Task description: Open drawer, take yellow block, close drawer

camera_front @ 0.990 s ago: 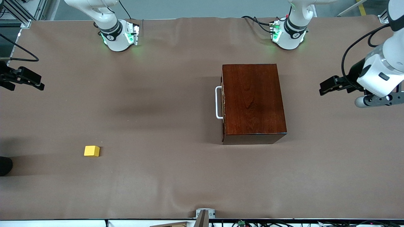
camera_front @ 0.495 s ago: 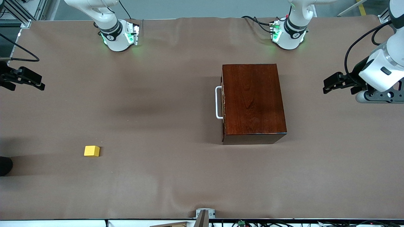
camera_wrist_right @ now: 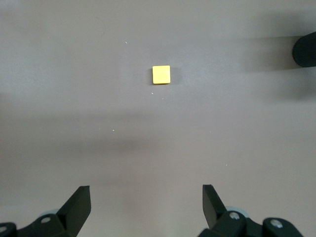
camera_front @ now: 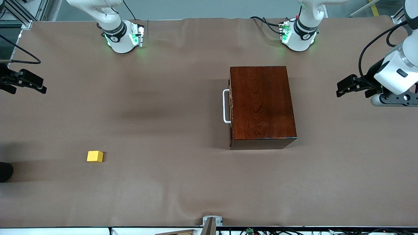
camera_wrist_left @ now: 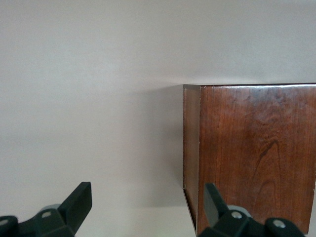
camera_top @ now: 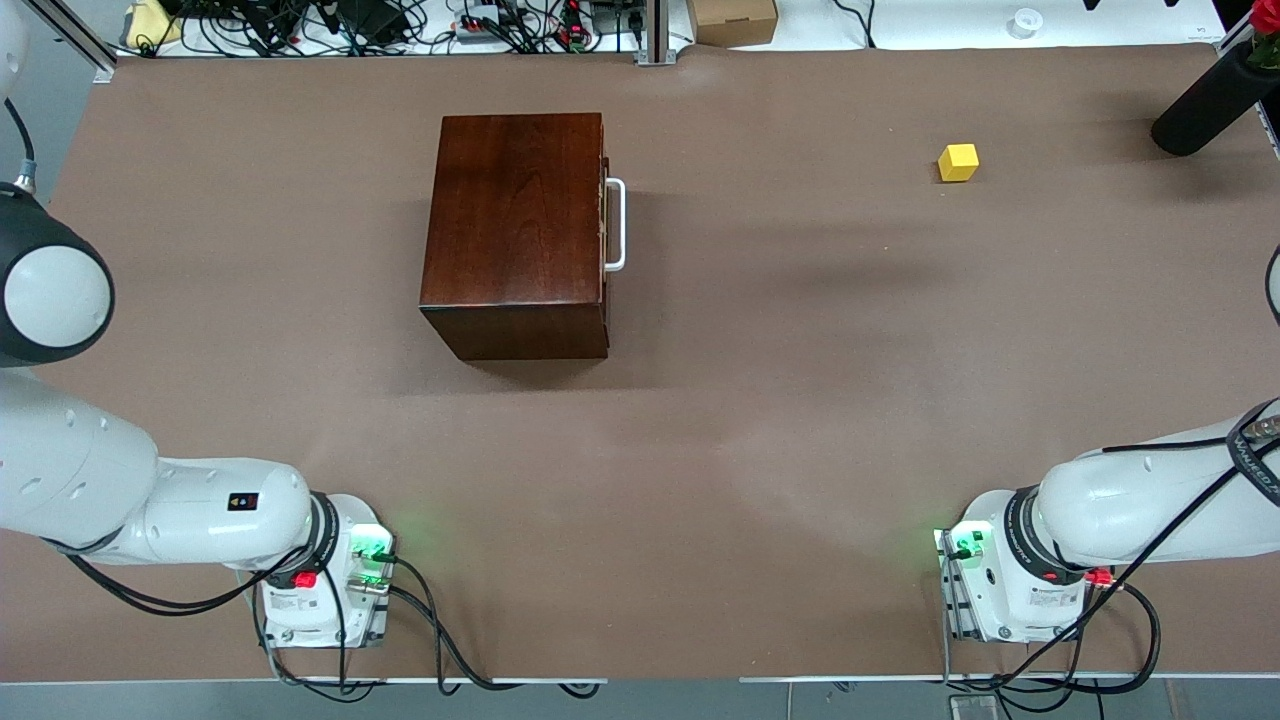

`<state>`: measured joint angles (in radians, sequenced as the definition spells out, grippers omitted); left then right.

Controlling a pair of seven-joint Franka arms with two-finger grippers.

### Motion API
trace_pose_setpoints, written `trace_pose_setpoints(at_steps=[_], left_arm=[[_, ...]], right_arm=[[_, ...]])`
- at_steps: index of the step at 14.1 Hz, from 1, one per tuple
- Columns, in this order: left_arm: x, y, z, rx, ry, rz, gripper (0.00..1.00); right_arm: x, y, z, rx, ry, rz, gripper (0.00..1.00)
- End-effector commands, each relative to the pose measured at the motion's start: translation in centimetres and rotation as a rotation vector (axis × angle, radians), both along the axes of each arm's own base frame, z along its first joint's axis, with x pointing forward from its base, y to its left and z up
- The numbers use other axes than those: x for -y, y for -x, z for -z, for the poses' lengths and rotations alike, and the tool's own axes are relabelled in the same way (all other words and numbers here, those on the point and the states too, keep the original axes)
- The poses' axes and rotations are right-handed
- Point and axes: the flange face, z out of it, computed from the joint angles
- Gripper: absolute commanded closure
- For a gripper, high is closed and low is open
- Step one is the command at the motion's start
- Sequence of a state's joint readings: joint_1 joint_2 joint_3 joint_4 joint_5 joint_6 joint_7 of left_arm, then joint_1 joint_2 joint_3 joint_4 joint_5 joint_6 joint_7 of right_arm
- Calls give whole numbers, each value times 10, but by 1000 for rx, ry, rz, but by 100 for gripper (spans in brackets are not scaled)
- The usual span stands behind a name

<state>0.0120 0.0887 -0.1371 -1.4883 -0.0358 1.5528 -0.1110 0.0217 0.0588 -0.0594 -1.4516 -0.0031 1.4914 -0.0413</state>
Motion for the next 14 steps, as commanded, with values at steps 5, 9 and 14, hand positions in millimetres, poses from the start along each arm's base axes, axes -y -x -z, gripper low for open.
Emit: trace_pose_setpoints(at_steps=[5,9,14], left_arm=[[-7,3,-4,35,-68,23,0],[-7,3,-4,32,-74,23,0],[-5,3,-4,34,-73,26,0]], right_arm=[[-2,0,-2,1,-6,6,0],[-2,0,-2,1,-6,6,0],[-2,0,-2,-1,-6,6,0]])
